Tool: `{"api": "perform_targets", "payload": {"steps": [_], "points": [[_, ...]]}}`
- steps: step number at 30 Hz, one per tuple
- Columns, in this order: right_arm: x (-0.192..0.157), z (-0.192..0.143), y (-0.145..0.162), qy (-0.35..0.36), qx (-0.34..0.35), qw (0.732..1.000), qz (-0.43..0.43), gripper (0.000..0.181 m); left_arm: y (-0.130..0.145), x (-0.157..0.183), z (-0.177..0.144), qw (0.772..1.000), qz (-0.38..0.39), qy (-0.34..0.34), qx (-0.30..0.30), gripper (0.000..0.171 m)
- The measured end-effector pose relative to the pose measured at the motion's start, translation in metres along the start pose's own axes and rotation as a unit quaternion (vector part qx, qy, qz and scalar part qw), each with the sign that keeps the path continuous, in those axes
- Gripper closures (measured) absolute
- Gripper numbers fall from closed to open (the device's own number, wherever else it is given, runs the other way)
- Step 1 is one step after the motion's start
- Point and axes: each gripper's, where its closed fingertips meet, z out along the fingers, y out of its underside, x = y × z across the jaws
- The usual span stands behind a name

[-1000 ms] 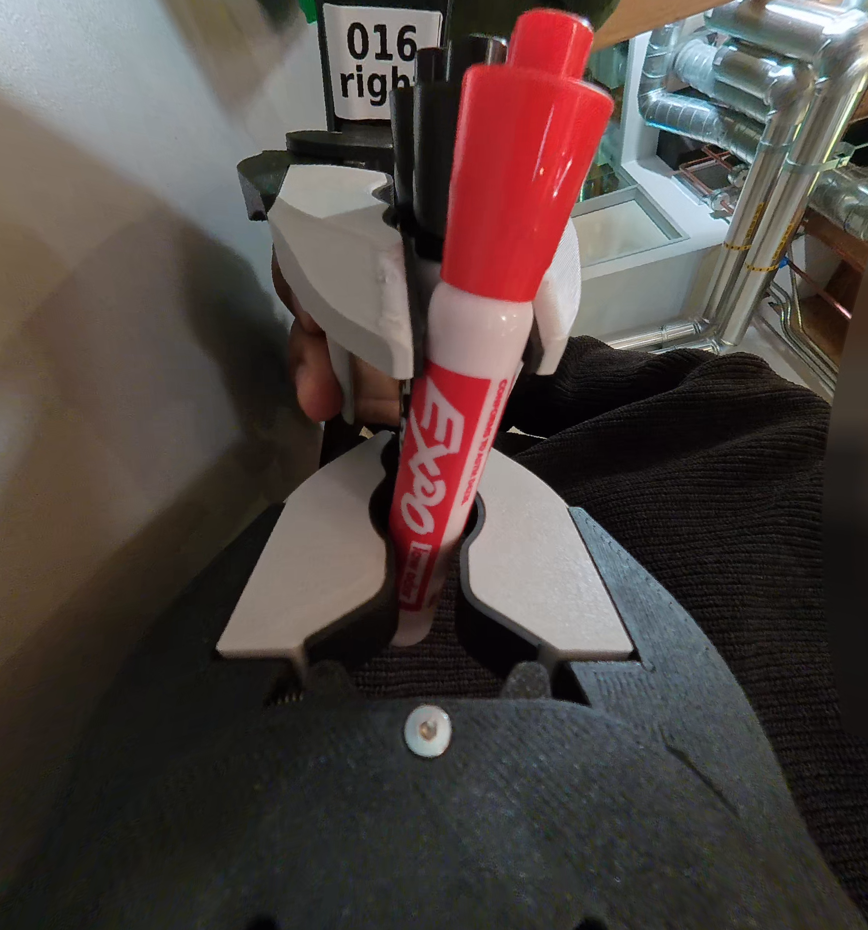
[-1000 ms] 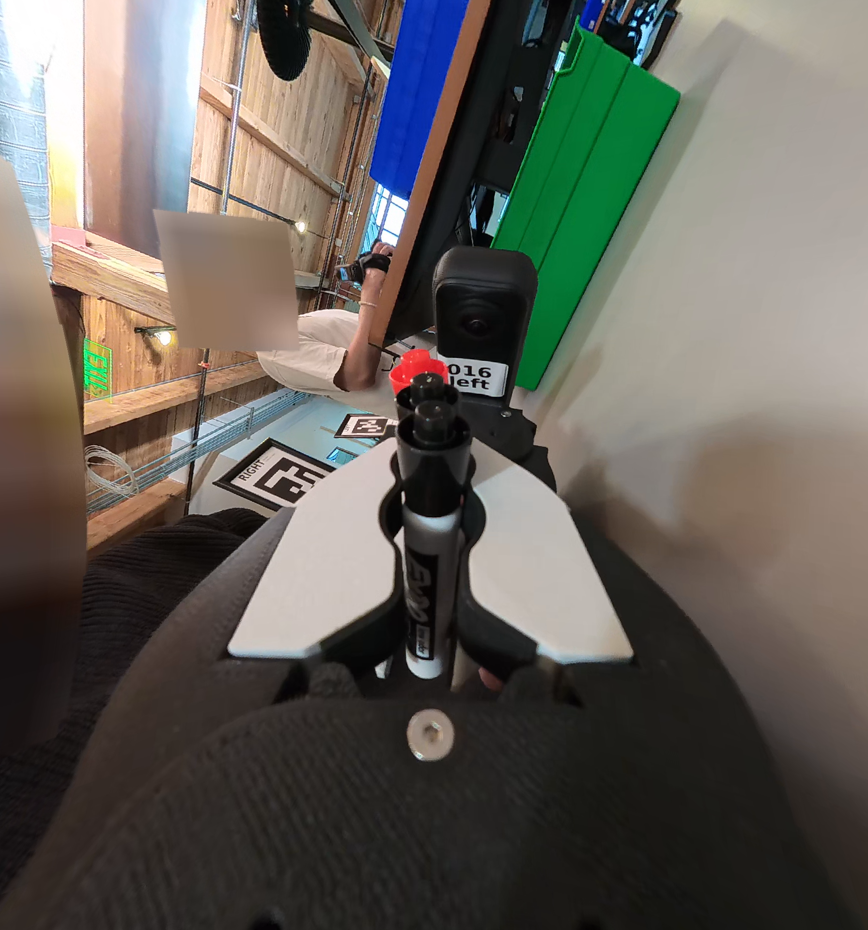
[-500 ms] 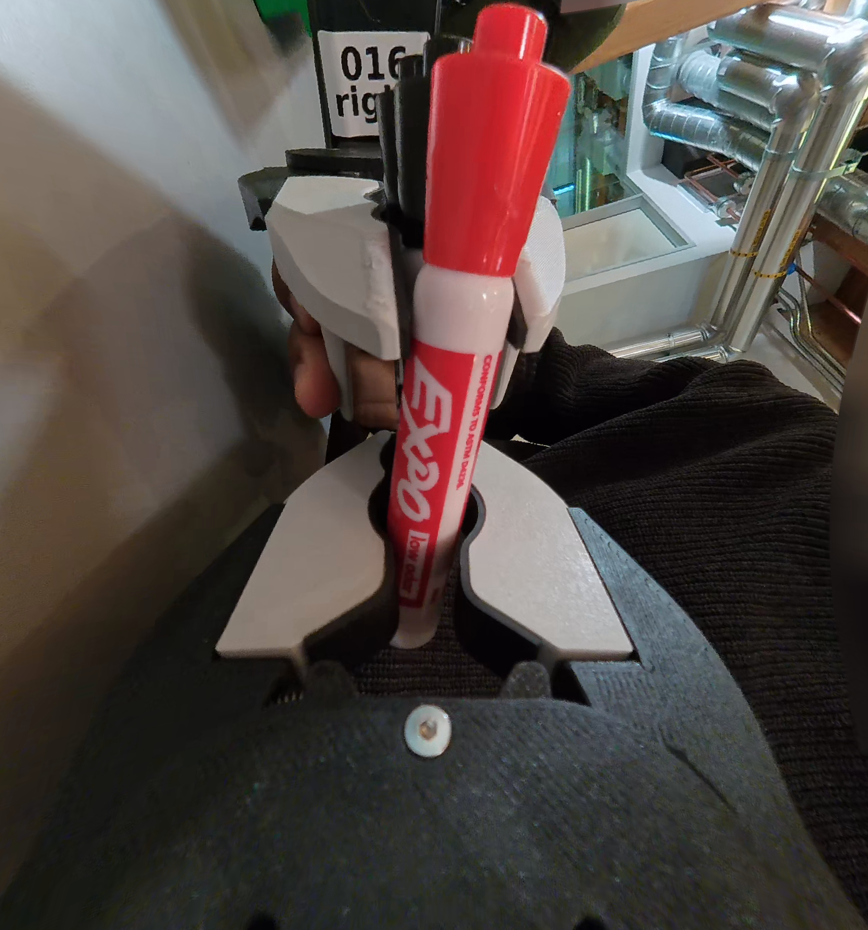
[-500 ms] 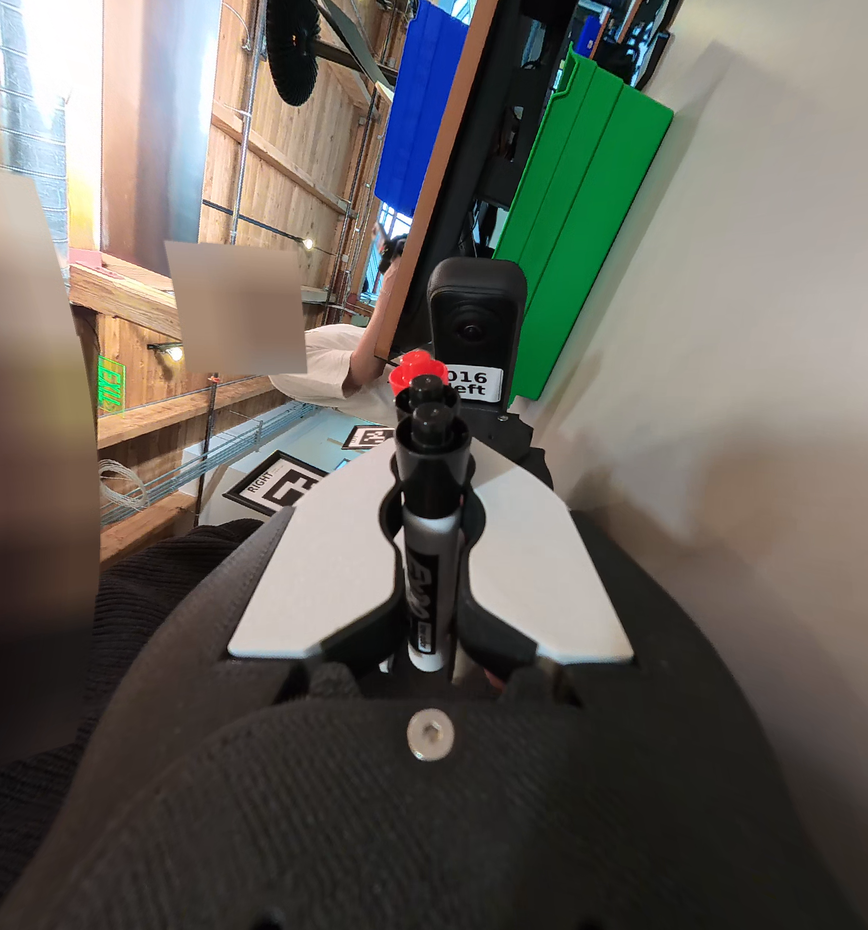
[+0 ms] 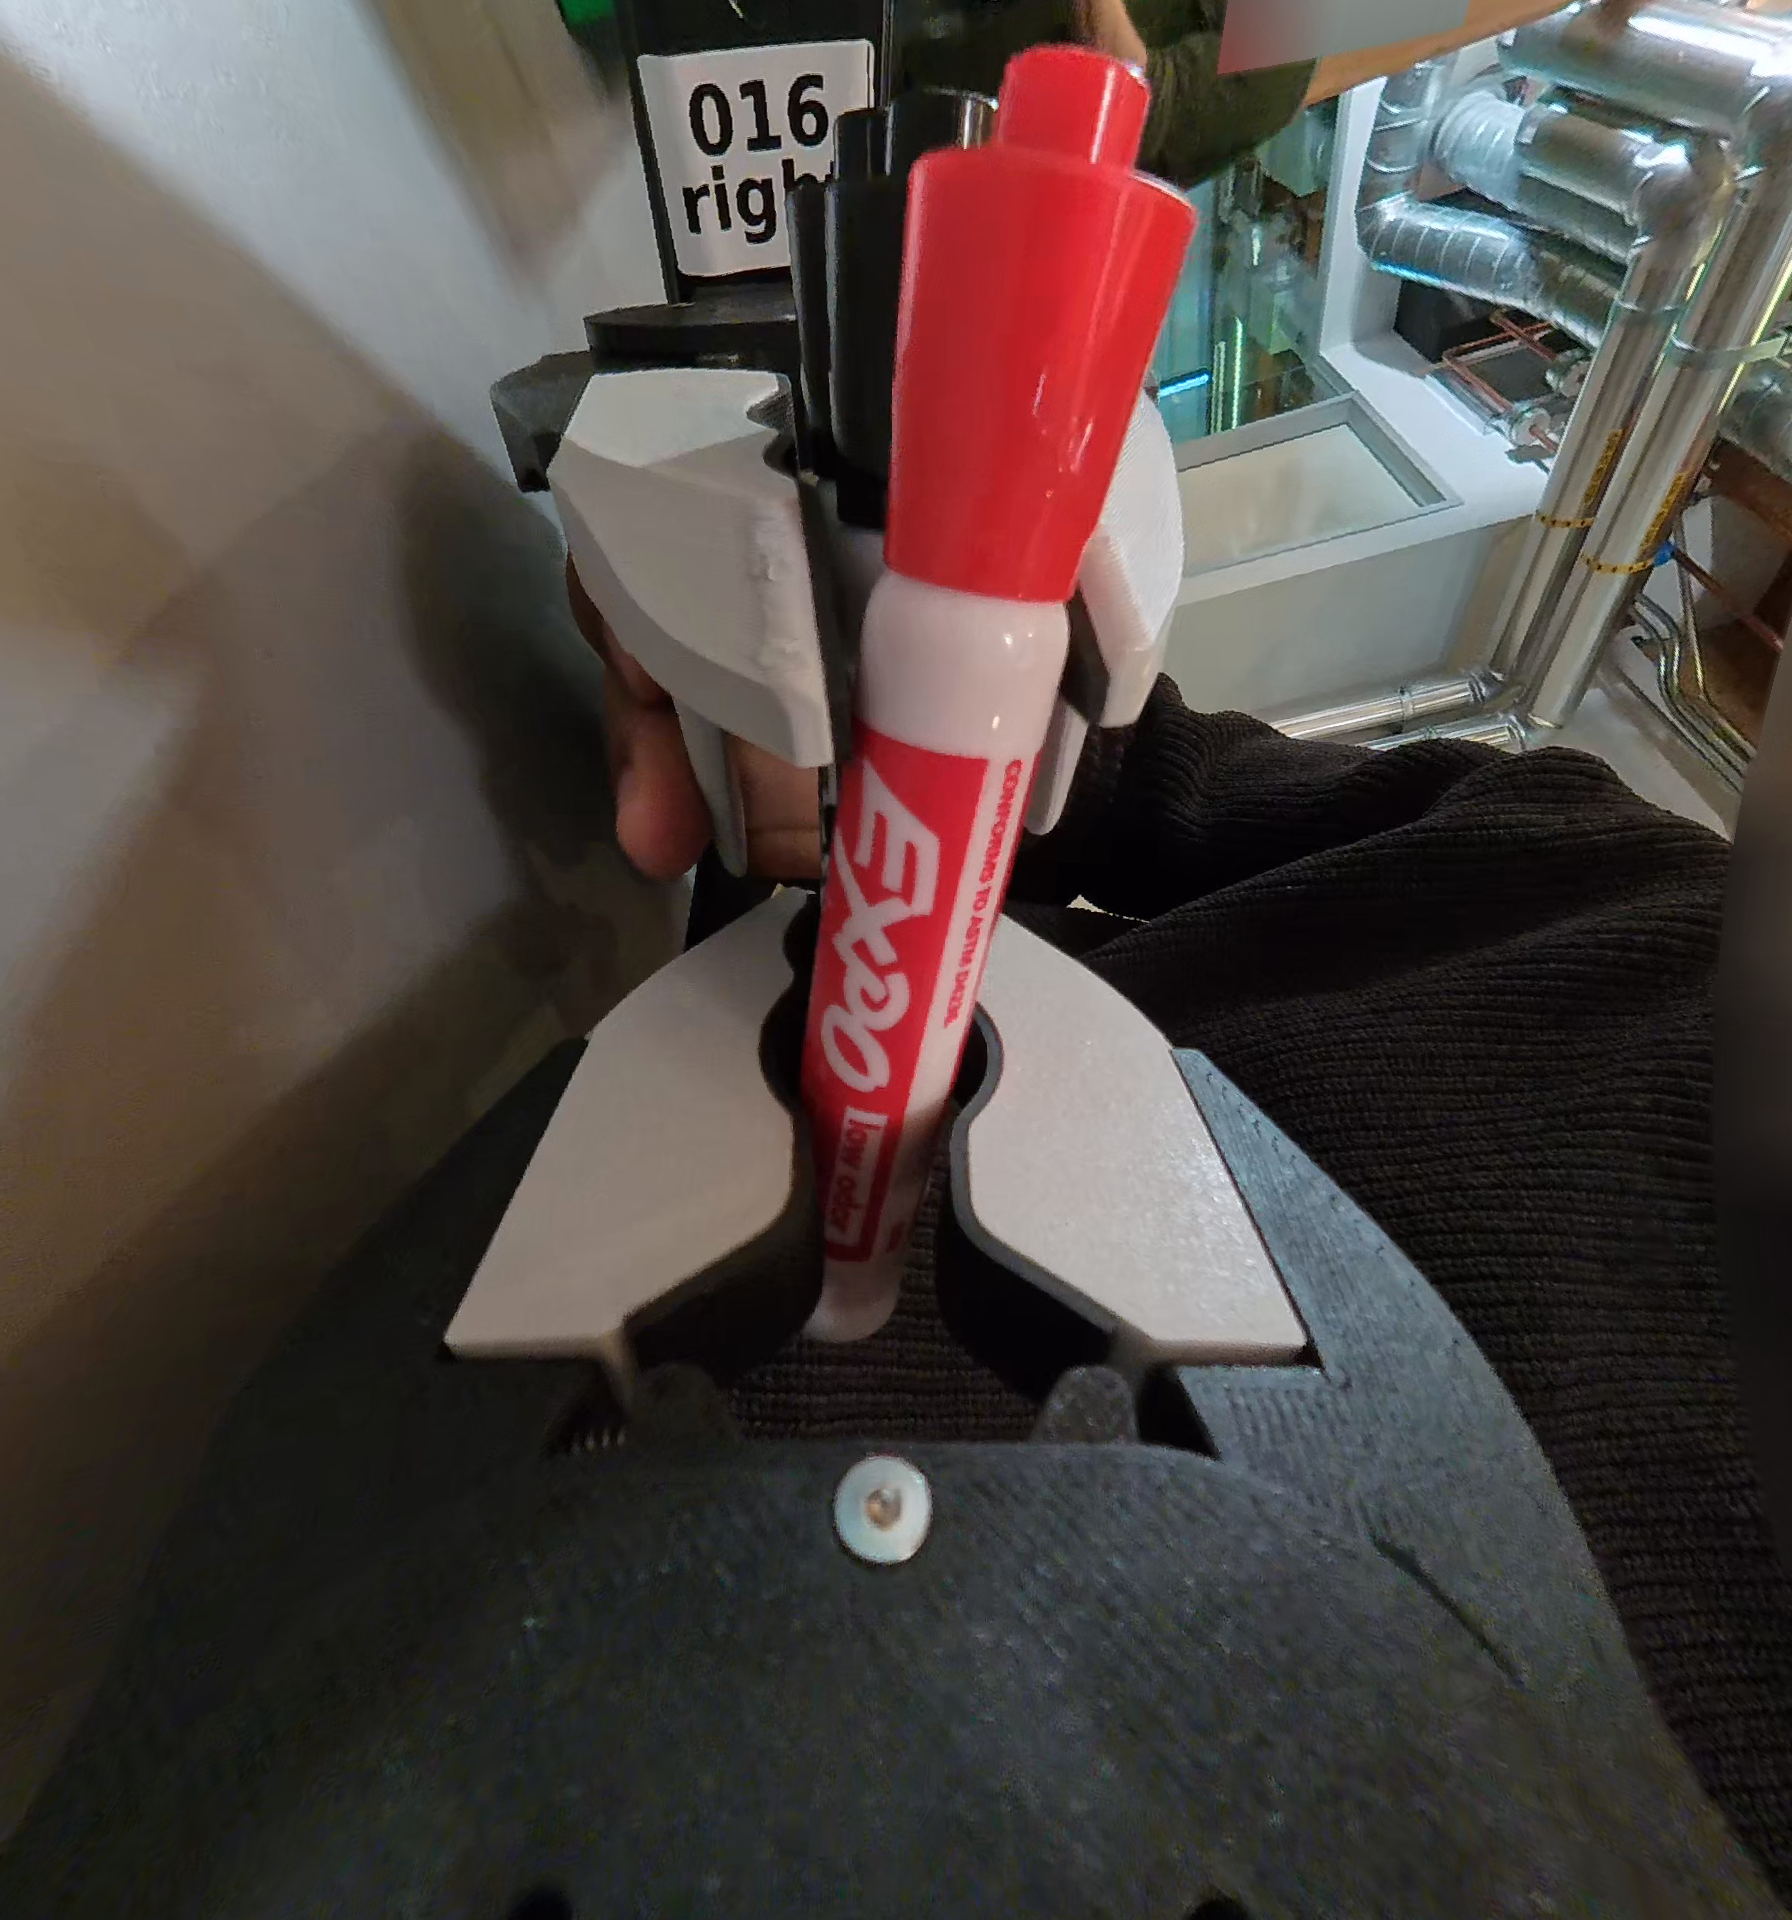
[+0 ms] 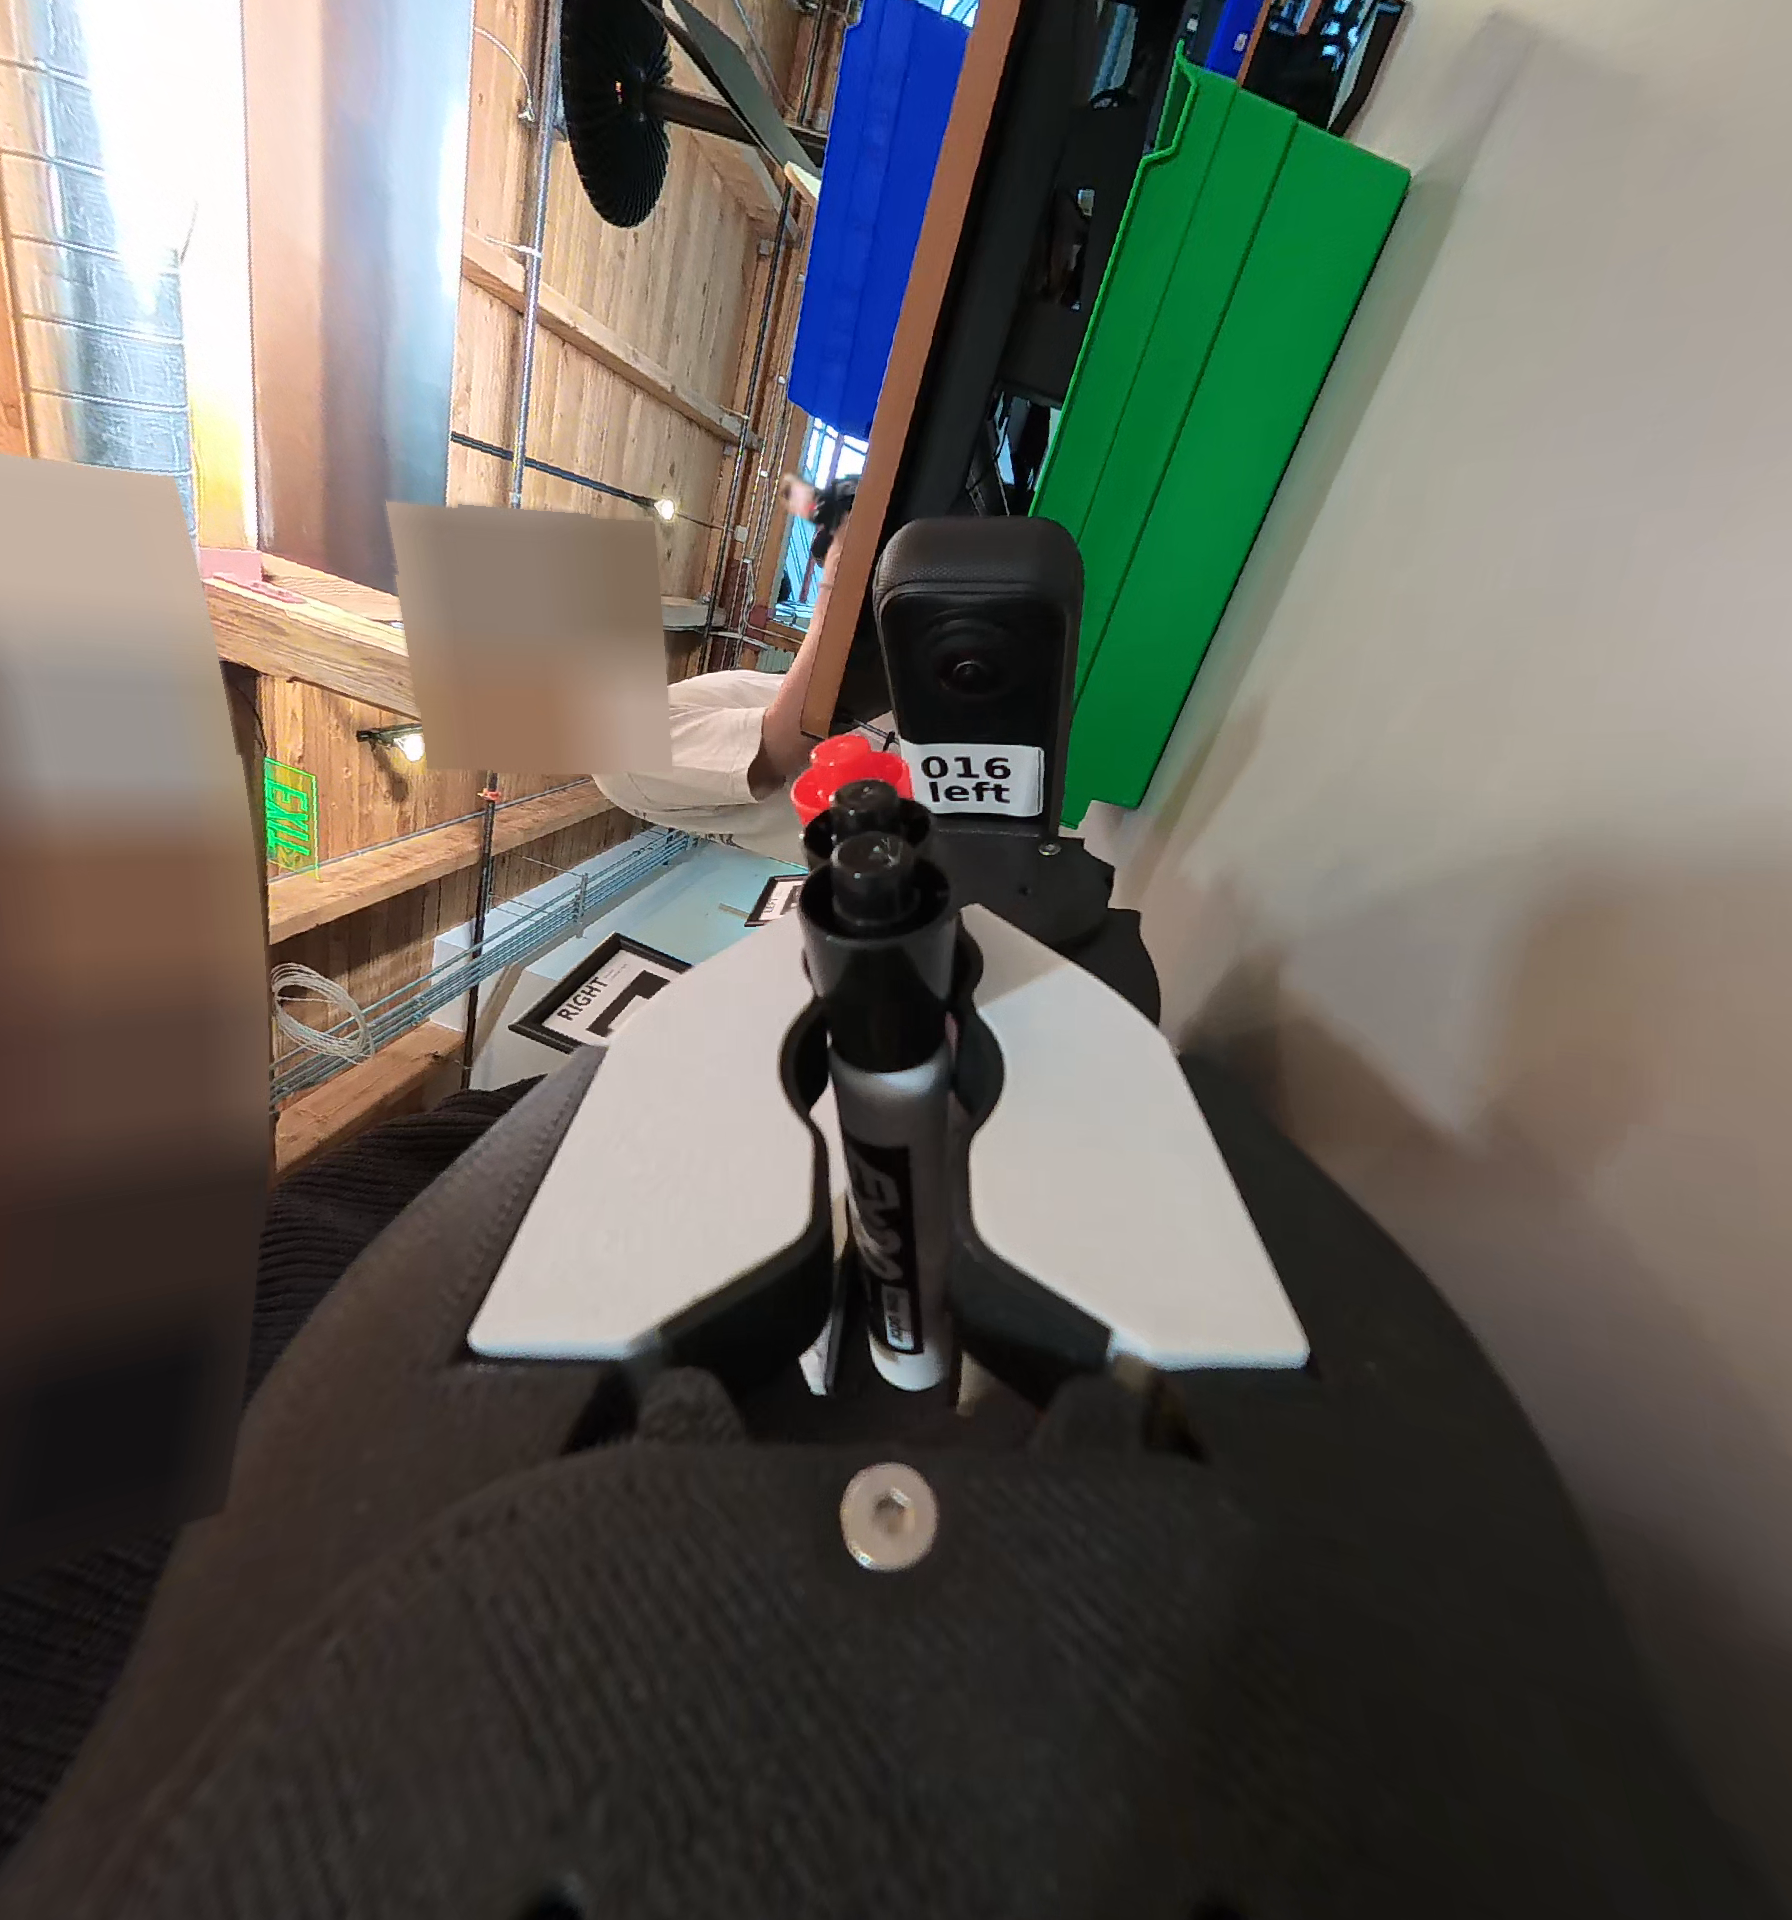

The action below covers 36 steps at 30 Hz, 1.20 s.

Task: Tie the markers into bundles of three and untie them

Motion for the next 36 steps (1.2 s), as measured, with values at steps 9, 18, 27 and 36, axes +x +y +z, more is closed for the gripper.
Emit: {"api": "perform_targets", "payload": {"steps": [9,18,27,36], "points": [[0.0047,-0.0005,0.0002,0.005,-0.001,1.000,0.017,0.155,0.0000,-0.0005,0.0000,1.000,-0.006,0.001,0.001,0.150],[0.0058,-0.0005,0.0041,0.017,-0.019,1.000,-0.004,0.162,0.0027,-0.0018,0.0016,1.000,-0.004,-0.003,-0.006,0.150],[0.0076,-0.0021,0.0012,0.018,-0.008,1.000,0.003,0.162,-0.0003,-0.0013,-0.0005,1.000,-0.002,0.001,0.004,0.150],[0.0061,-0.0042,-0.0038,0.011,0.004,1.000,0.007,0.162,-0.0003,0.0056,-0.0017,1.000,0.003,0.020,0.005,0.136]]}}
